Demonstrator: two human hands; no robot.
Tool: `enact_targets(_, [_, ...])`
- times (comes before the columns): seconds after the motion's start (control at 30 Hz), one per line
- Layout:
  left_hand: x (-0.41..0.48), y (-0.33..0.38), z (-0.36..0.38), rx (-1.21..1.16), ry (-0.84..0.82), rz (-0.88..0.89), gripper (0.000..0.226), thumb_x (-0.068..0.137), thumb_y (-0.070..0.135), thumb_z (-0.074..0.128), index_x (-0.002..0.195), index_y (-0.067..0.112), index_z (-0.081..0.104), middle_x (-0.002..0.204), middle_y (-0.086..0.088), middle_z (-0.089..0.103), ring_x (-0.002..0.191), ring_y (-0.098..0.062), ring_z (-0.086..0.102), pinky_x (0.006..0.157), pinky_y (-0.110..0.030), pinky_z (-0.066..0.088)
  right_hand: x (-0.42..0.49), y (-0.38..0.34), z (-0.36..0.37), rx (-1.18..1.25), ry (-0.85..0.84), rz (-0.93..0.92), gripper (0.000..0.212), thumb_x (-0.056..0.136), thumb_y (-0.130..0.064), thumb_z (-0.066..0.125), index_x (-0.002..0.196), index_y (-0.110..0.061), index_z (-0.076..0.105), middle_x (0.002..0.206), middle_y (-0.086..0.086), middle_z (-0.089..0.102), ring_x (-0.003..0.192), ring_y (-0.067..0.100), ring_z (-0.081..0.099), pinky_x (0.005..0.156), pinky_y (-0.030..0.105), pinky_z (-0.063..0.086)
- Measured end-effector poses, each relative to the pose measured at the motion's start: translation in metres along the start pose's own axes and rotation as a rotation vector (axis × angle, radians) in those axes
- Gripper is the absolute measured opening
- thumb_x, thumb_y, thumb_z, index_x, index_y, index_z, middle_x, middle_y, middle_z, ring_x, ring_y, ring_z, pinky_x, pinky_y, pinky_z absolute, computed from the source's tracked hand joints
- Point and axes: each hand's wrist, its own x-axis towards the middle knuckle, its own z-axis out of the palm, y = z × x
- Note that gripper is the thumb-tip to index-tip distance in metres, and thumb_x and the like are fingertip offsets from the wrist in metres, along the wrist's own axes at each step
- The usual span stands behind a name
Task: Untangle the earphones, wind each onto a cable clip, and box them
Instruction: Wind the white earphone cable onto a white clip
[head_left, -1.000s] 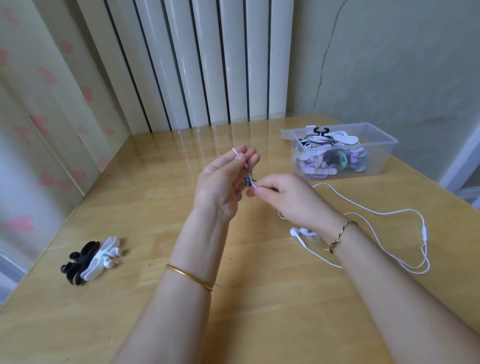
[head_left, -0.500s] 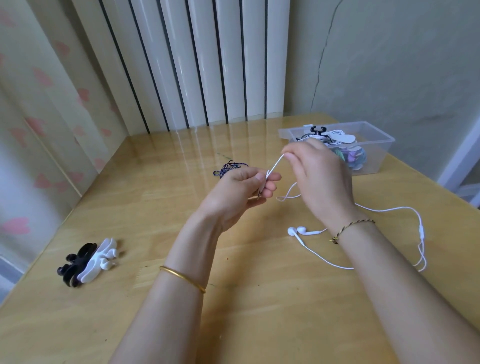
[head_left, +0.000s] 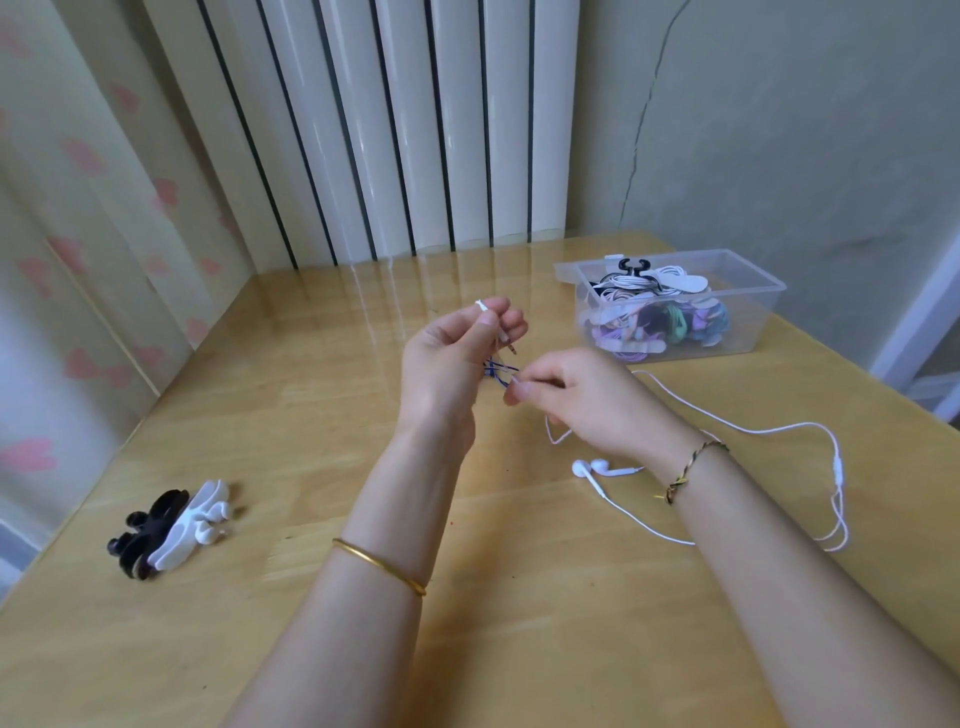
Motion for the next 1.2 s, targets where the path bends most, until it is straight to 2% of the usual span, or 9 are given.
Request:
enact_targets(0.1, [0.002, -0.009, -0.002, 0.271, 0.060, 0.133, 0.016, 0.093, 0.003, 0.055, 0.095, 0.008, 0.070, 0.085, 0.001, 0.072, 0.081, -0.007, 0.069, 0.078, -0.023, 0.055, -0.004, -0.004, -0.008, -0.035, -0.065, 0.011, 0.018, 0.095, -0.022, 0.053, 0.091, -0.019, 0.071, 0.061, -0.002, 0.052, 0.051, 0.004, 0.047, 0.049, 0.016, 0.036])
enact_targets(0.2, [0.000, -0.013, -0.001, 0.613, -0.053, 0.208, 0.019, 0.093, 0.006, 0.054, 0.091, 0.010, 0.072, 0.079, 0.006, 0.068, 0.063, 0.007, 0.058, 0.060, -0.013, 0.042, -0.002, -0.002, -0.015, -0.109, 0.114, 0.018, 0.014, 0.092, -0.024, 0.056, 0.085, -0.023, 0.068, 0.067, -0.005, 0.056, 0.065, 0.015, 0.053, 0.061, 0.031, 0.042])
enact_targets(0.47, [-0.005, 0.005, -0.002, 0.683, -0.394, 0.015, 0.024, 0.100, 0.007, 0.044, 0.096, 0.006, 0.067, 0.075, 0.000, 0.065, 0.069, -0.007, 0.061, 0.067, -0.011, 0.043, -0.002, 0.007, -0.006, -0.463, 0.657, -0.187, 0.014, 0.091, -0.024, 0.056, 0.088, -0.017, 0.068, 0.085, 0.002, 0.059, 0.072, 0.026, 0.057, 0.059, 0.033, 0.043])
enact_targets(0.63, [-0.007, 0.024, 0.000, 0.072, -0.362, -0.182, 0.024, 0.099, 0.011, 0.043, 0.091, 0.015, 0.065, 0.066, 0.010, 0.065, 0.066, -0.004, 0.065, 0.084, -0.028, 0.042, 0.008, 0.012, -0.004, 0.167, 0.500, -0.050, 0.016, 0.093, -0.016, 0.057, 0.085, -0.021, 0.070, 0.062, -0.012, 0.055, 0.055, 0.000, 0.048, 0.056, 0.019, 0.036])
enact_targets(0.73, [-0.005, 0.021, 0.005, -0.187, -0.142, -0.203, 0.020, 0.098, 0.014, 0.047, 0.092, 0.017, 0.066, 0.078, 0.009, 0.072, 0.076, -0.003, 0.069, 0.089, -0.032, 0.044, 0.003, 0.005, 0.002, 0.208, 0.247, -0.002, 0.018, 0.094, -0.015, 0.055, 0.082, -0.018, 0.069, 0.052, -0.008, 0.048, 0.039, 0.002, 0.043, 0.045, 0.014, 0.032])
enact_targets(0.83, [-0.004, 0.008, 0.003, -0.043, 0.052, -0.032, 0.017, 0.097, 0.011, 0.051, 0.094, 0.013, 0.067, 0.084, 0.003, 0.073, 0.081, -0.007, 0.070, 0.072, -0.024, 0.051, -0.002, -0.003, 0.002, 0.090, 0.021, -0.036, 0.019, 0.095, -0.019, 0.055, 0.089, -0.011, 0.071, 0.056, -0.004, 0.045, 0.042, 0.003, 0.040, 0.045, 0.015, 0.029])
enact_targets(0.93, [0.001, -0.001, -0.007, 0.469, 0.156, 0.231, 0.017, 0.093, 0.011, 0.055, 0.089, 0.014, 0.071, 0.083, 0.006, 0.072, 0.083, -0.007, 0.069, 0.077, -0.024, 0.053, -0.003, -0.006, -0.004, 0.022, 0.010, -0.063, 0.019, 0.094, -0.019, 0.054, 0.081, -0.018, 0.068, 0.060, -0.006, 0.047, 0.056, 0.008, 0.041, 0.054, 0.023, 0.032])
enact_targets(1.03, [0.001, -0.001, -0.005, 0.750, -0.123, 0.198, 0.021, 0.096, 0.013, 0.050, 0.090, 0.012, 0.070, 0.082, 0.001, 0.070, 0.069, 0.002, 0.063, 0.063, -0.011, 0.045, 0.000, 0.000, -0.011, -0.017, 0.255, -0.082, 0.017, 0.093, -0.017, 0.052, 0.081, -0.020, 0.064, 0.074, -0.005, 0.061, 0.070, 0.011, 0.053, 0.066, 0.032, 0.041])
enact_targets(1.2, [-0.006, 0.008, 0.002, 0.606, -0.358, -0.007, 0.032, 0.102, 0.013, 0.038, 0.089, 0.007, 0.067, 0.071, 0.001, 0.064, 0.063, -0.007, 0.062, 0.062, -0.009, 0.045, 0.004, 0.016, -0.010, -0.167, 0.491, -0.052, 0.015, 0.096, -0.021, 0.047, 0.089, -0.021, 0.060, 0.088, -0.004, 0.062, 0.084, 0.018, 0.055, 0.073, 0.036, 0.044])
